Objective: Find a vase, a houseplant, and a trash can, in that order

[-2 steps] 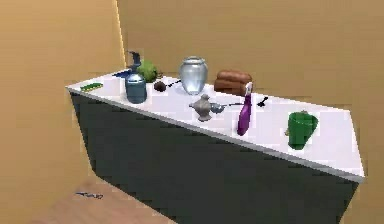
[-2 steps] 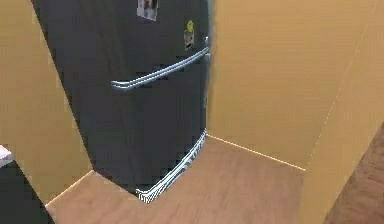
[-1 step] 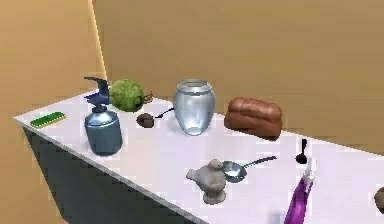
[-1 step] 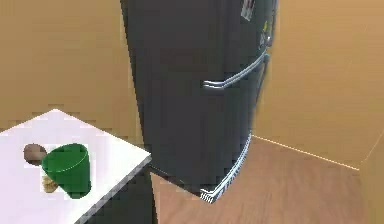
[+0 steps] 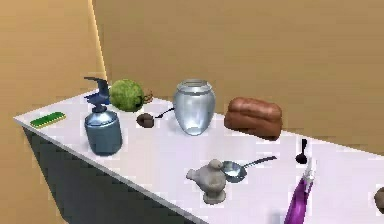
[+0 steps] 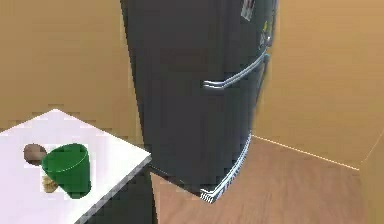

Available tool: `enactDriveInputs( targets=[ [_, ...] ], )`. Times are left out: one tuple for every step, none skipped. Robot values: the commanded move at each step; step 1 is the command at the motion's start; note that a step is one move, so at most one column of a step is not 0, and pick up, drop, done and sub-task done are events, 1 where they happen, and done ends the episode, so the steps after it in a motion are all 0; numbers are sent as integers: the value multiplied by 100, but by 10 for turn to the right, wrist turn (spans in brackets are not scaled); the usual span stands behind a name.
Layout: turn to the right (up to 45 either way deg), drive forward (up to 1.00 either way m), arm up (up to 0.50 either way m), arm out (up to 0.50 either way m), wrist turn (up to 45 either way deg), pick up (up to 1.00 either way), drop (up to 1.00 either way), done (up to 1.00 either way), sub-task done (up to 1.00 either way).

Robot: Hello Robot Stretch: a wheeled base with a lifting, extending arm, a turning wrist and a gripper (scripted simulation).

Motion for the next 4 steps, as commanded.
enactDriveInputs(
  targets=[
    [-450, 0, 0, 0, 0, 0, 0, 0, 0],
    [-450, 0, 0, 0, 0, 0, 0, 0, 0],
    [-450, 0, 0, 0, 0, 0, 0, 0, 0],
    [-30, 0, 0, 0, 0, 0, 0, 0, 0]
  ],
)
